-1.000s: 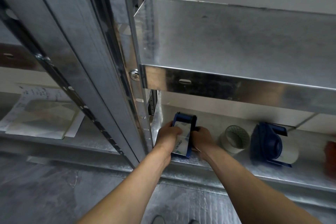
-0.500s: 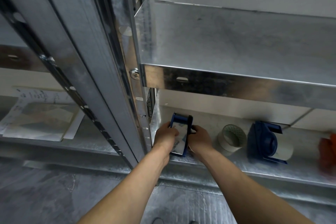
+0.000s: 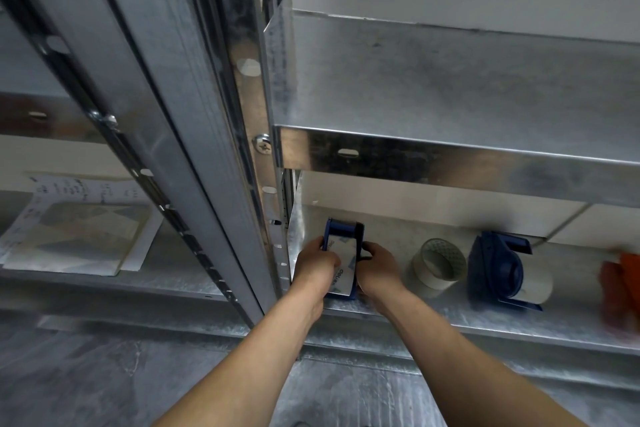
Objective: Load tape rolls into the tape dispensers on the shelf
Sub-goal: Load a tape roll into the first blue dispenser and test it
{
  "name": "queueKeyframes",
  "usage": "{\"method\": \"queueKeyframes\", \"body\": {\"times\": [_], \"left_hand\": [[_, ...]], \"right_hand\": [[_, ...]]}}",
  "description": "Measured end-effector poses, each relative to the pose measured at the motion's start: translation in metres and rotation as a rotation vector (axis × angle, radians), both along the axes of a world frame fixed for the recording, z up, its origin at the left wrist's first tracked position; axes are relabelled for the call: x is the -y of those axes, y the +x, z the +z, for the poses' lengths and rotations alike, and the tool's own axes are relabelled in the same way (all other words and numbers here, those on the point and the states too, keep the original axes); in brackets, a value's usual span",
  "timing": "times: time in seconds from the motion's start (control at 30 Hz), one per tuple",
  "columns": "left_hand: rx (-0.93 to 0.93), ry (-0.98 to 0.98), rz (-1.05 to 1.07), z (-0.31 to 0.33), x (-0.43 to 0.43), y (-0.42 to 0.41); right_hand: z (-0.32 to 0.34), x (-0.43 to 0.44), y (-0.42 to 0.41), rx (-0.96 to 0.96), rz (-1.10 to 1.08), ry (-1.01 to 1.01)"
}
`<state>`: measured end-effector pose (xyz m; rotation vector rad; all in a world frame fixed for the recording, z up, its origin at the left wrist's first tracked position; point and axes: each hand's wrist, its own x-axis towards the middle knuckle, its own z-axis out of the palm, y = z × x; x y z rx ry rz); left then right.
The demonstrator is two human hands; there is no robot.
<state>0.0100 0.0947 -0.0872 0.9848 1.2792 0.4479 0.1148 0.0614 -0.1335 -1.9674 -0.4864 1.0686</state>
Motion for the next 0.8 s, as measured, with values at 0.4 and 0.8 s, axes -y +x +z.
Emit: {"method": "queueKeyframes", "body": {"times": [0.4,0.8], "left_hand": [[-0.028,-0.037,0.007,-0.003,0.003,-0.002],[0.002,-0.035,0.004,0.004,0.01,-0.008]], "right_hand": [[-0.006,0.007,-0.004,-0.022,-0.009,0.0],[0.003,0.015,-0.004,0.057,0.001,-0.065]]}}
